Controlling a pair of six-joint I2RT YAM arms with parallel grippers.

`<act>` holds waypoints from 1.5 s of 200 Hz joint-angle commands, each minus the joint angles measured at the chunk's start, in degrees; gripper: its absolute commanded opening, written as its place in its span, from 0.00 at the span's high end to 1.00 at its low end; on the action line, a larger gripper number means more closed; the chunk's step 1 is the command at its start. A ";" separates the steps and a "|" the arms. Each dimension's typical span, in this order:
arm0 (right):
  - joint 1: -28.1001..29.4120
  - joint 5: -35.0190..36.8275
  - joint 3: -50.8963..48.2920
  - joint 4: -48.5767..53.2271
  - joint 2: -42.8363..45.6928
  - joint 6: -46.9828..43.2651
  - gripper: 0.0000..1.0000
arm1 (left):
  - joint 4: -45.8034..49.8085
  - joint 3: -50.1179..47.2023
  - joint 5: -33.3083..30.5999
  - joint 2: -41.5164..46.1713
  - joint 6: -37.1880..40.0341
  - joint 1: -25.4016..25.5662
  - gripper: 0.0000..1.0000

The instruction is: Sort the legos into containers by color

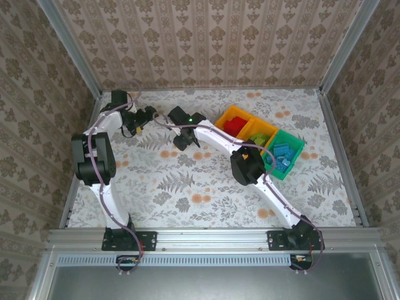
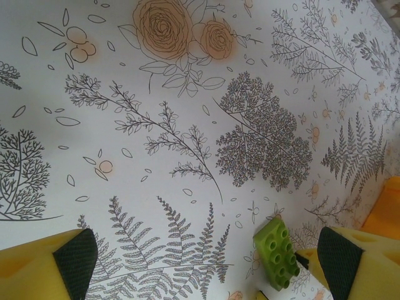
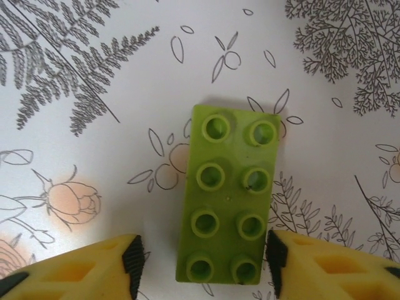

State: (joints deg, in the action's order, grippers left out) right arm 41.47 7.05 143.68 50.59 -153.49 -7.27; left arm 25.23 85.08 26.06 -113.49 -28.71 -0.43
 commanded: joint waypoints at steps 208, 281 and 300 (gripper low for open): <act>-1.46 5.21 -53.41 -18.86 44.31 25.05 0.71 | -0.64 -1.69 0.74 1.57 1.87 4.04 0.06; -11.56 14.22 -72.58 -19.03 60.98 40.36 0.71 | 0.60 0.22 0.63 0.40 2.78 7.88 0.06; -14.59 13.52 -74.90 -19.45 62.84 42.53 0.71 | 0.57 -0.16 0.83 0.38 2.45 8.07 0.06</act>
State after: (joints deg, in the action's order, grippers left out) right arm 29.58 17.98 71.26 31.81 -94.61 29.02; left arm 24.82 83.77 26.24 -112.86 -27.46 7.38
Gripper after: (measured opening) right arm 0.295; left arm 0.943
